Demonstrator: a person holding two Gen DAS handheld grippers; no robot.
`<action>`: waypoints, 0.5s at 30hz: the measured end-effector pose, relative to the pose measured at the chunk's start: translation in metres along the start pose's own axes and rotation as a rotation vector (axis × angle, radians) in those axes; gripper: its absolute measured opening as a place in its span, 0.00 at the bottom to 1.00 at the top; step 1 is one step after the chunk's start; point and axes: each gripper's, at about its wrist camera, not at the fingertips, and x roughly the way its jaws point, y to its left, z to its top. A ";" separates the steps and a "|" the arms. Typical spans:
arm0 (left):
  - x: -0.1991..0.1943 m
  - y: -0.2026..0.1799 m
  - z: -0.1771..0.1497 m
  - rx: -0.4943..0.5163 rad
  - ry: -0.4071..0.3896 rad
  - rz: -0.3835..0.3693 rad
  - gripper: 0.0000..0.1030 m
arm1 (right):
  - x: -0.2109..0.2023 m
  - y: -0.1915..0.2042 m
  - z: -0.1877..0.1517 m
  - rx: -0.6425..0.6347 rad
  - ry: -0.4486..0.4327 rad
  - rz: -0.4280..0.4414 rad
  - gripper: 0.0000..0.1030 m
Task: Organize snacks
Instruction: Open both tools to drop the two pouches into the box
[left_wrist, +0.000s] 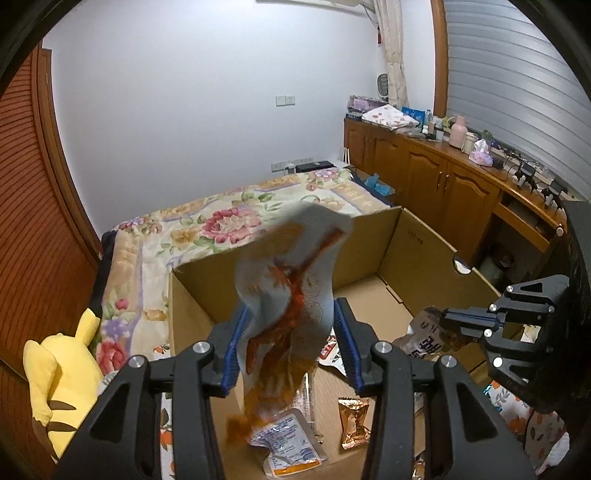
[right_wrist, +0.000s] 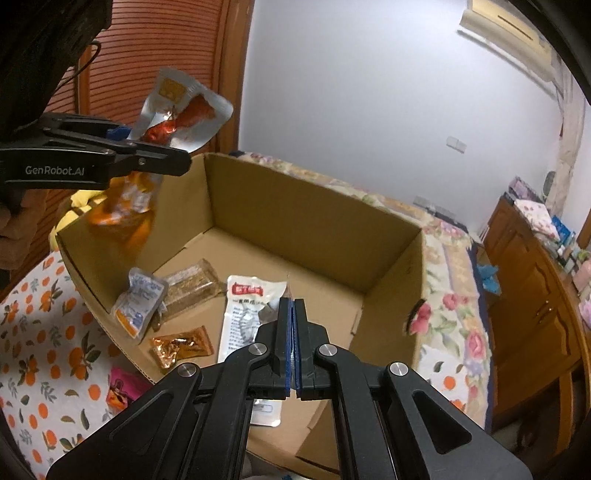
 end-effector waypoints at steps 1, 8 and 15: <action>0.001 0.000 -0.001 0.000 0.001 0.004 0.42 | 0.002 0.001 0.000 0.000 0.005 0.003 0.00; 0.001 0.001 -0.008 -0.010 0.009 0.004 0.43 | 0.012 0.004 -0.005 0.009 0.030 0.022 0.00; -0.009 0.000 -0.018 -0.013 0.006 -0.005 0.46 | 0.008 0.003 -0.008 0.049 0.031 0.059 0.01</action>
